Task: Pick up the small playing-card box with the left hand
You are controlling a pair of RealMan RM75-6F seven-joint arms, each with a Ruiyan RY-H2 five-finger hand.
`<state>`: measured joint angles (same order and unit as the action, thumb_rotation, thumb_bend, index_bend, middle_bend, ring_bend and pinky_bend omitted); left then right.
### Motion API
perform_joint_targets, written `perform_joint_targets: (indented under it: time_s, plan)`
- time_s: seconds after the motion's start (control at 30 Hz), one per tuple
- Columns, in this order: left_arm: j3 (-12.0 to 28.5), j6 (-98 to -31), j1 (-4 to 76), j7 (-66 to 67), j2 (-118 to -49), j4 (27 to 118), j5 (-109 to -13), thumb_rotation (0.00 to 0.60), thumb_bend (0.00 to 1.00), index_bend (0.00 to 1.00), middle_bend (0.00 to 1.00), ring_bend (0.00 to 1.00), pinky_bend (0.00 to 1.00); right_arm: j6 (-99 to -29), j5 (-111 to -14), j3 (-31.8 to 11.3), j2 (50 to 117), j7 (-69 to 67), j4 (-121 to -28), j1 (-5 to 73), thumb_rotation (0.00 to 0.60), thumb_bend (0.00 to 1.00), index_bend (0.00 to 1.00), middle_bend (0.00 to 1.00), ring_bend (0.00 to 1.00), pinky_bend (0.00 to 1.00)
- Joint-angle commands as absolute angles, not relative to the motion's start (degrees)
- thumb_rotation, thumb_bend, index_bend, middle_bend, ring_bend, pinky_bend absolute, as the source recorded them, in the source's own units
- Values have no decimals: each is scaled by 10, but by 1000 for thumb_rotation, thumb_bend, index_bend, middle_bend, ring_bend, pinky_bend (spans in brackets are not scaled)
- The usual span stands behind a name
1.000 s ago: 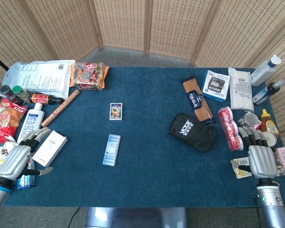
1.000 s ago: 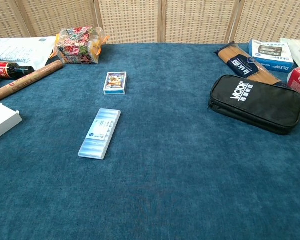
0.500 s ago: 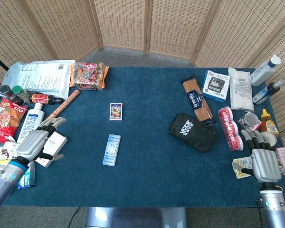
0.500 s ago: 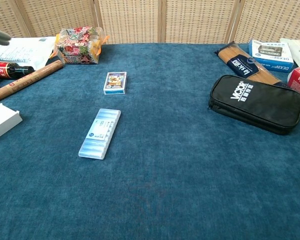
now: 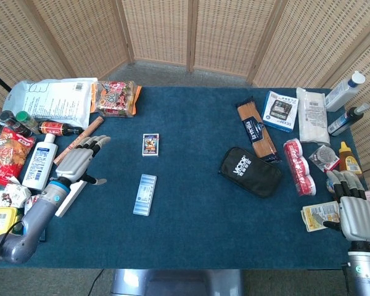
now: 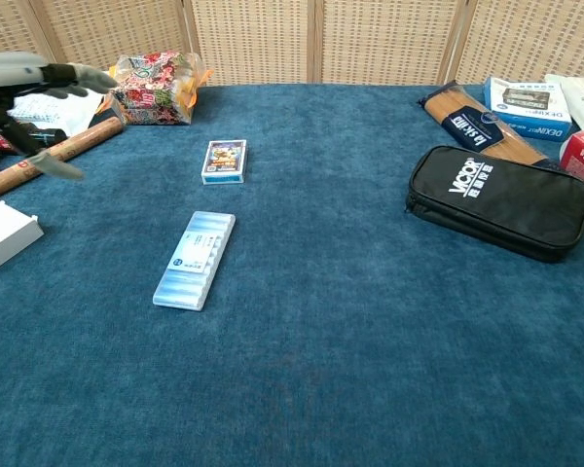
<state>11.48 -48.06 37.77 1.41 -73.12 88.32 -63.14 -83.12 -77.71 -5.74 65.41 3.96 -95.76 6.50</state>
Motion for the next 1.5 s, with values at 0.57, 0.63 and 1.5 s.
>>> perform_joint_targets:
  time_s: [0.57, 0.63, 1.5]
  plan:
    - [148, -450, 492, 151, -860, 734, -501, 578, 46, 0, 102, 0, 0, -830, -769, -64, 649, 23, -948, 55, 600, 114, 0, 3, 0, 0]
    - [151, -442, 504, 159, -874, 717, -486, 578, 46, 0, 99, 0, 0, -831, -768, -64, 648, 21, -948, 52, 600, 114, 0, 3, 0, 0]
    - [160, -357, 604, 190, -994, 519, -414, 570, 68, 0, 272, 0, 0, -838, -751, -71, 641, 8, -953, 32, 600, 115, 0, 3, 0, 0]
